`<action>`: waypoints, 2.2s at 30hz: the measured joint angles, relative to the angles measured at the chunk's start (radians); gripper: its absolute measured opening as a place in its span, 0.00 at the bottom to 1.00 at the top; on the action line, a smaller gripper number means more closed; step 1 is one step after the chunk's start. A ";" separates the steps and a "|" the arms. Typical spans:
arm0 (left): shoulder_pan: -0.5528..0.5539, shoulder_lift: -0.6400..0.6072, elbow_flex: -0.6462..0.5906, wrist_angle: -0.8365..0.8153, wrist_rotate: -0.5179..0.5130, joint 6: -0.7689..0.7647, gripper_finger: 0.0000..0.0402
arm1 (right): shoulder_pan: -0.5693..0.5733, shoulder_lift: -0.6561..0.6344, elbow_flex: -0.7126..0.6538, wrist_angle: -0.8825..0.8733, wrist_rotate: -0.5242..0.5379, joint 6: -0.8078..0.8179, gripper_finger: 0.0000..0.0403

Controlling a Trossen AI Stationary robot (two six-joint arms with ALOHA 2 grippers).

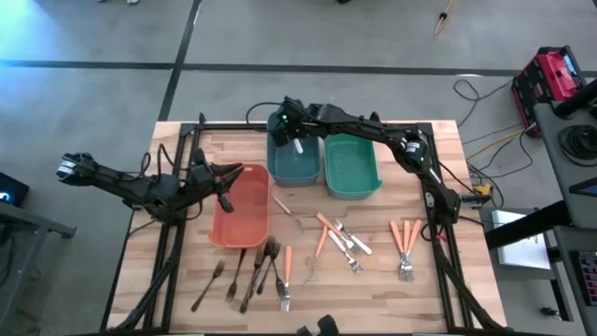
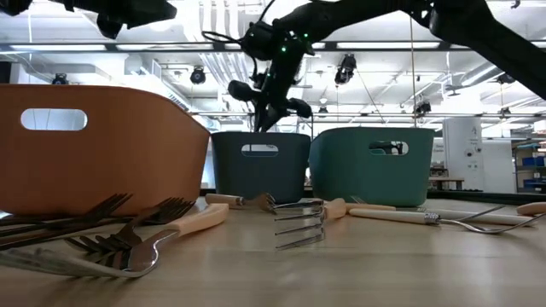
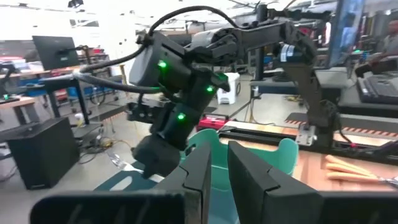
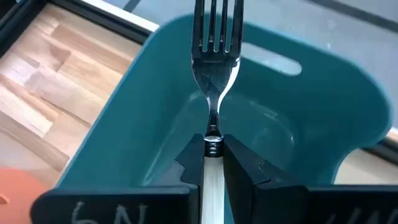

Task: Sort silverware by color (type)
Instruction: Put the white fork into the blue bin

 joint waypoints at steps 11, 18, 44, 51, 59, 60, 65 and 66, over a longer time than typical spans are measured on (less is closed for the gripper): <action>0.000 0.021 0.000 -0.002 -0.065 0.000 0.09 | 0.012 0.015 -0.006 0.013 -0.036 0.139 0.07; 0.000 0.021 0.000 -0.003 -0.066 0.000 0.09 | 0.022 0.055 -0.006 0.008 -0.062 0.177 0.07; 0.000 0.025 0.000 -0.025 -0.074 0.004 0.09 | 0.021 0.099 -0.017 -0.088 -0.096 0.207 0.07; 0.000 0.025 0.000 -0.024 -0.074 0.004 0.09 | 0.020 0.099 -0.041 -0.085 -0.093 0.218 0.07; 0.000 0.025 0.000 -0.023 -0.074 0.004 0.09 | 0.020 0.099 -0.046 -0.072 -0.097 0.222 0.07; 0.000 0.025 0.000 -0.023 -0.074 0.004 0.09 | 0.020 0.098 -0.046 -0.064 -0.098 0.219 0.07; 0.000 0.025 0.000 -0.028 -0.074 0.004 0.09 | 0.021 0.096 -0.004 -0.056 -0.100 0.182 0.07; 0.000 0.025 0.000 -0.032 -0.074 0.004 0.09 | 0.021 0.095 0.005 -0.058 -0.100 0.168 0.07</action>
